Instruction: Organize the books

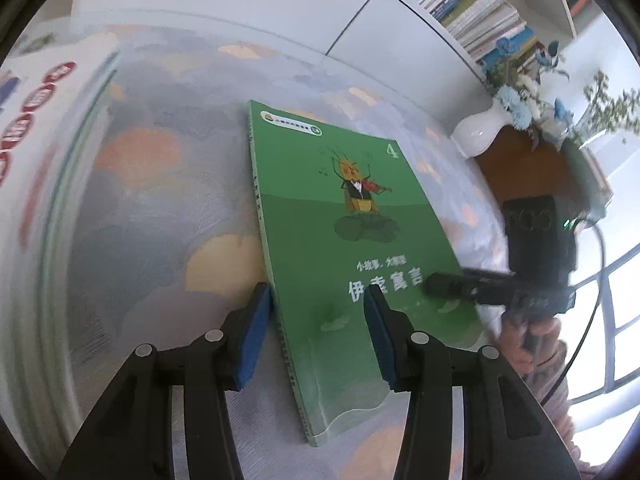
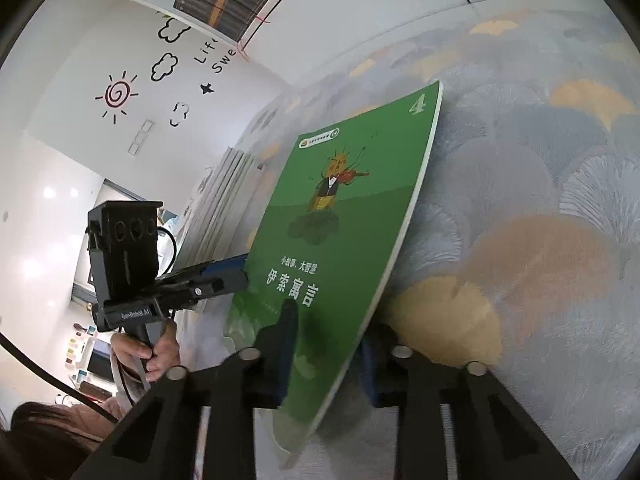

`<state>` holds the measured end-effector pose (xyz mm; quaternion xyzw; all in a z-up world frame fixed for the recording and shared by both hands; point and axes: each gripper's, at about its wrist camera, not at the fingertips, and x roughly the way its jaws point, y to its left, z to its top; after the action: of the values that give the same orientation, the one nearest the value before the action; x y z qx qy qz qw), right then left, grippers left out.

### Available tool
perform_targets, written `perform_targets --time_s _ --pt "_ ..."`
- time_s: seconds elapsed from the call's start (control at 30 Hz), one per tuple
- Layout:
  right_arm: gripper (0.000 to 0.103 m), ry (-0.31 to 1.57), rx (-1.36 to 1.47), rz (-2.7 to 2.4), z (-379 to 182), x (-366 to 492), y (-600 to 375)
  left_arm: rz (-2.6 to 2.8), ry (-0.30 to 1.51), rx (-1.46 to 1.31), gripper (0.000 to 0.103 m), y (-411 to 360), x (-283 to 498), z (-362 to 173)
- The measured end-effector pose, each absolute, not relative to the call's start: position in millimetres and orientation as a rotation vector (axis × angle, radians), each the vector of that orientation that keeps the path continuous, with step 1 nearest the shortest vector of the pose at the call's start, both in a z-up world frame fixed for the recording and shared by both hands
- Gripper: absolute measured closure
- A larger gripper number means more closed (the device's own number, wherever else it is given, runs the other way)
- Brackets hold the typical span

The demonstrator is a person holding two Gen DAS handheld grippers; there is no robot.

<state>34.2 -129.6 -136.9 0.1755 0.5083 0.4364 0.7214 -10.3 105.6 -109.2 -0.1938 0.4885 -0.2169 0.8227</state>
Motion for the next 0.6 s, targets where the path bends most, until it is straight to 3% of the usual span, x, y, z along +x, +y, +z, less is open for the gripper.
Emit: perform_targets --time_s 0.47,0.6 --pt "0.094 1.147 0.477 0.989 -143 36 -146 -0.655 1.099 -0.625 0.060 89 30 -125" --pt "0.094 1.141 0.477 0.989 -144 33 -149 -0.569 1.108 -0.601 0.086 91 27 -127"
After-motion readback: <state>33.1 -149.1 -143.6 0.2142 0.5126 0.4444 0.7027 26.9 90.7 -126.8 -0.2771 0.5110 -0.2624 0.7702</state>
